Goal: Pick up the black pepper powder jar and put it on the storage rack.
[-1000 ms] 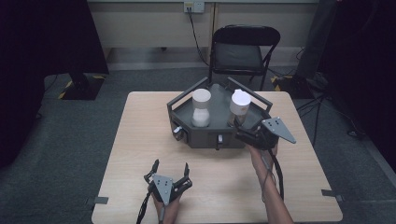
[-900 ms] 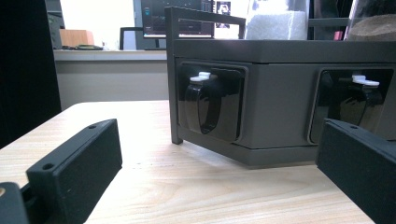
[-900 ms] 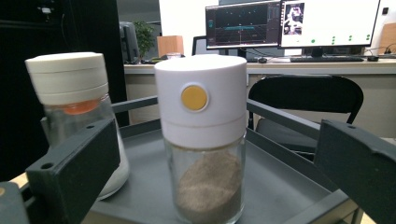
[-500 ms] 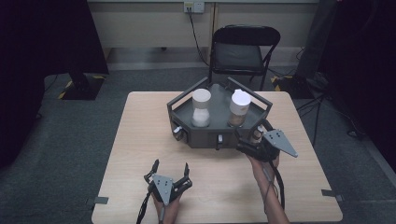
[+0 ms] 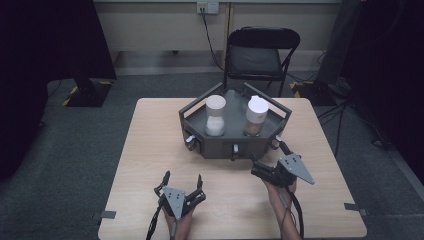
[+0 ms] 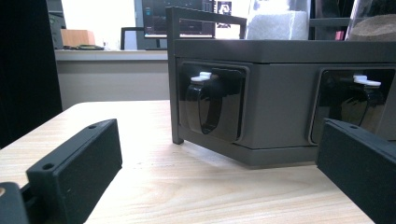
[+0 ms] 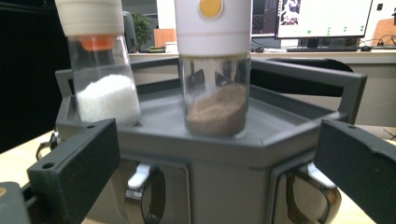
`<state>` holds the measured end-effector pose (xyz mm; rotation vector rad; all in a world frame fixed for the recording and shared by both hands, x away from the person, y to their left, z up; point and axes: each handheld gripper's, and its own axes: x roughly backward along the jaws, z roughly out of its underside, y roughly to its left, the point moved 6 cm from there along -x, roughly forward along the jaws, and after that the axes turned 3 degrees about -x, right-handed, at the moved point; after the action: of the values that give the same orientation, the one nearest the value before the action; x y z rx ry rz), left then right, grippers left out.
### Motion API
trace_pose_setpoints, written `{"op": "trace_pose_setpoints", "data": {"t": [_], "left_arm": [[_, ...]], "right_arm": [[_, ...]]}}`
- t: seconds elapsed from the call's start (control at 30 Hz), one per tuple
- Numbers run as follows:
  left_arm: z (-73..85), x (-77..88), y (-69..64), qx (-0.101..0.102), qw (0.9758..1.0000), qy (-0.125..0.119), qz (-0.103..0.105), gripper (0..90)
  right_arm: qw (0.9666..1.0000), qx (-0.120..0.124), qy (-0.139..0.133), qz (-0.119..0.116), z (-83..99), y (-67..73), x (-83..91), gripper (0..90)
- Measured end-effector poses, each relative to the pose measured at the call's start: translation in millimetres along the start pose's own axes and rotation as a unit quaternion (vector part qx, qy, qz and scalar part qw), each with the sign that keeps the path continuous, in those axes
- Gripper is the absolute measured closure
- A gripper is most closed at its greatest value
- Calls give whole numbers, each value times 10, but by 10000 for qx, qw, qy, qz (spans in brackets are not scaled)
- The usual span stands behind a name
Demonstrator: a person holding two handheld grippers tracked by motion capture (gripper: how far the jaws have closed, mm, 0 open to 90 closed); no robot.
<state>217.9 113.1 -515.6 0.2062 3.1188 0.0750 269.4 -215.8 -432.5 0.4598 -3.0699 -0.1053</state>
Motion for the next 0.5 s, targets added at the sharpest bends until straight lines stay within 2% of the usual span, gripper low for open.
{"op": "trace_pose_setpoints", "data": {"t": [0.1,0.5], "left_arm": [[0,0,0,0,10000,-1,-1,2],[0,0,-1,0,10000,0,-3,2]], "right_arm": [[9999,88,-4,82,48,10,48,0],[9996,82,-91,264,225,-2,274,0]]}}
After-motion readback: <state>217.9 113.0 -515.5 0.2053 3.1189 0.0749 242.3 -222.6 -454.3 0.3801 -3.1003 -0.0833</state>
